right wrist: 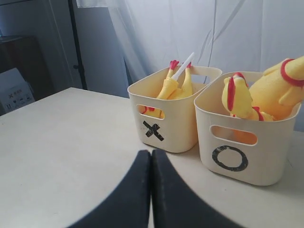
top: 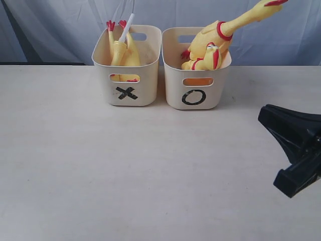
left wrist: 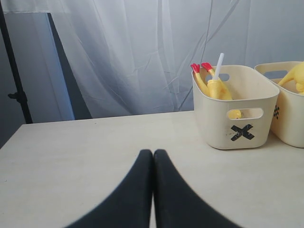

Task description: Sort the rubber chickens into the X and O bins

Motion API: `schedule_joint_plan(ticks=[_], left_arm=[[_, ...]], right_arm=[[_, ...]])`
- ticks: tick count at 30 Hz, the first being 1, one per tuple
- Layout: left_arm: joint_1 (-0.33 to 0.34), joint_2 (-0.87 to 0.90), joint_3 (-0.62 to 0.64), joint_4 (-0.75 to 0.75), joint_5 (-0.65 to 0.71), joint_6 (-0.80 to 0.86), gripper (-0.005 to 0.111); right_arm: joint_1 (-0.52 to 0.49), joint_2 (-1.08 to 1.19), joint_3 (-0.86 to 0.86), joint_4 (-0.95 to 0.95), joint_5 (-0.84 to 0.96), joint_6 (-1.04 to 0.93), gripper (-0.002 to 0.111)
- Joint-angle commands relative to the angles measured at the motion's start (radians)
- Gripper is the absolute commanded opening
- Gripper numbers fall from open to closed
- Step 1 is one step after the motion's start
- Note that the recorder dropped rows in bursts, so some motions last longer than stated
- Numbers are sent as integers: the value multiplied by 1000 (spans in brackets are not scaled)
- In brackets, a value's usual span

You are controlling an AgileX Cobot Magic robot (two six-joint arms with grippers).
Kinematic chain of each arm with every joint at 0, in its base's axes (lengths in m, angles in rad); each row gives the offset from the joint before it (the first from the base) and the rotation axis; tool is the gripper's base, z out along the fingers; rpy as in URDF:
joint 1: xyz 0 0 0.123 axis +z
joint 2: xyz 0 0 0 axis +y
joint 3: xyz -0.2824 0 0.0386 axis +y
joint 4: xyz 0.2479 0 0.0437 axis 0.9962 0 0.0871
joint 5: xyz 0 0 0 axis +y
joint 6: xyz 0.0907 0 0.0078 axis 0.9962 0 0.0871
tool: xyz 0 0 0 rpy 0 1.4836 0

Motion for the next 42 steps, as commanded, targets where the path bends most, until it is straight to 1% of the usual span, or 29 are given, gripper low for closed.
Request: schedule_joint_plan(ticks=[1,7,9,13,16,22,26,28,32,37,42], left_arm=[[-1,-4,6,2,1,-2,0],[-1,-4,6,2,1,-2,0],[-1,-4,6,2,1,-2,0],[40,-4,6,19,1,-2,0],[92,-4,6,21,-1,-2,0],[221,-4,6,21,-1,-2,0],[277,-4,6,23,1,-2,0],[289,-4,6,32,1,-2,0],[289,-4,6,47,1,-2,0],[289,-4,6,47,-2,0,0],[289,-4,6,47,-4,0,0]], right_arm=[[-5,-6,5,7,-3,1,-1],[-3,-6,5,7,-1,1,-1],[-3,-36,5,7,14,1,-1],[-41,-128,5,5,20,1,-1],[-104,-210,5,5,20,1,-1],[-287,-417,5,5,20,1,-1],[-397,-543,5,5,20,1,-1],[-431,-592,5,7,20,1,-1],[-480,-704,5,7,20,1,-1],[-532,-704,5,12,-2,1,-1],[-538,-704,5,12,0,1,-1]])
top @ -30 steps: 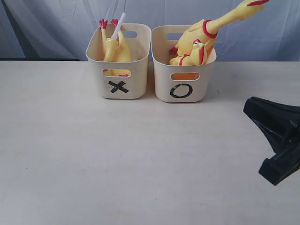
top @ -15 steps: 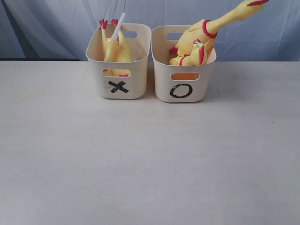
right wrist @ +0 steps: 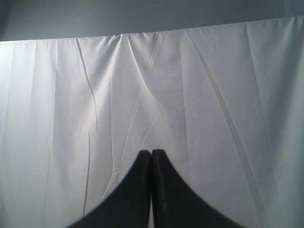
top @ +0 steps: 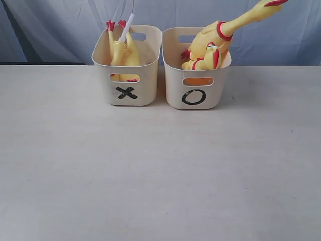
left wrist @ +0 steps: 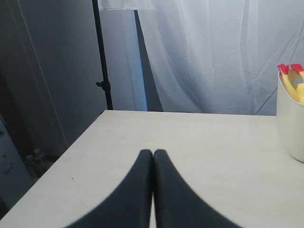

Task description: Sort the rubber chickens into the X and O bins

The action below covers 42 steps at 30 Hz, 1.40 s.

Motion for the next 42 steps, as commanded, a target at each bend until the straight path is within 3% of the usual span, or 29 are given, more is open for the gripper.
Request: schedule_joint_plan(ticks=[1,9,12,14,18,27,35,42], left_arm=[[4,-4,6,5,-4,-2,0],[4,-4,6,-1,-6,-2,0],[4,-4,15,-47,-21,-2,0],[4,-4,58,-110,-95,-2,0],[4,-4,147,-119,-189,-2,0],[4,-4,341,-119,-236,0,0],[4,-4,412,-119,-286,0,0],[4,-4,412,-121,-412,0,0]], right_arm=[[-5,-5,3,4,-8,-1,-1],[-5,-5,14,11,-8,-1,-1],[-5,-5,72,127,-8,-1,-1],[-5,-5,163,166,-2,-1,-1],[-5,-5,188,166,29,-1,-1],[-5,-5,188,168,124,-1,-1],[-5,-5,188,198,156,-1,-1],[-5,-5,188,243,319,-1,-1]])
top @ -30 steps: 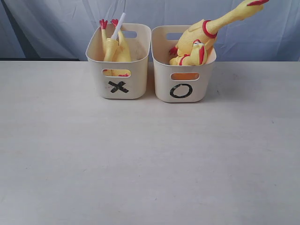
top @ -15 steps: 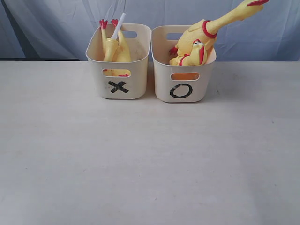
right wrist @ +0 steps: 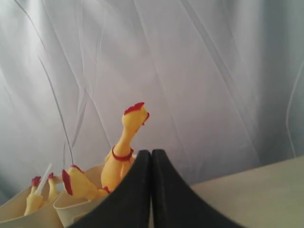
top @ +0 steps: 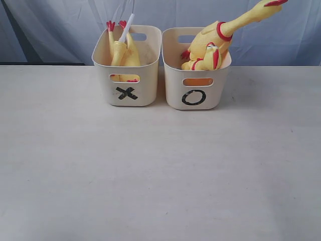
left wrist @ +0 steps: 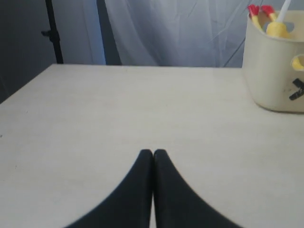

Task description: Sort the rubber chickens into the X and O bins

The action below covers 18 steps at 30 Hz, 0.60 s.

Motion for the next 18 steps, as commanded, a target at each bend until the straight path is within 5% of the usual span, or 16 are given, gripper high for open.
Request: schedule_joint_plan(ticks=[1,18], left_arm=[[4,-6,3,-12,-60,0,0],[4,-6,3,-20,-55,1,0]], right_arm=[[-5,-5,6,14,128,-3,-1],[-5,-5,6,14,433,-3,-1]])
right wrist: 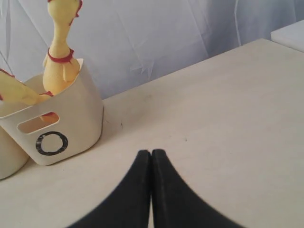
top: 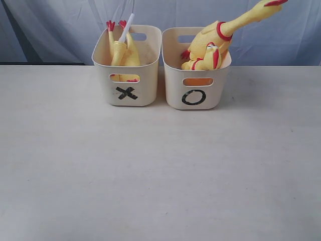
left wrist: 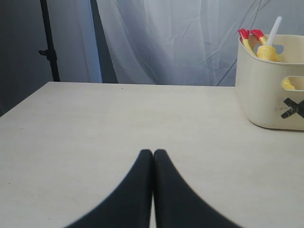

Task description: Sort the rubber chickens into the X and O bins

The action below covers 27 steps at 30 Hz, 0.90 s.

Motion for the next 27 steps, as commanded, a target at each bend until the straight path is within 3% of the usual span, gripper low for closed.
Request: schedule_joint_plan(ticks=[1,14,27], left_arm=[[4,-6,3,-5,-4,1,0],[4,-6,3,-1,-4,1,0],[4,-6,3,2,-16,1,0]], right_arm=[[-5,-5,3,0,13,-3,-1],[-5,-5,3,0,1,-3,-1],[-5,-5,3,184,1,-20,-1]])
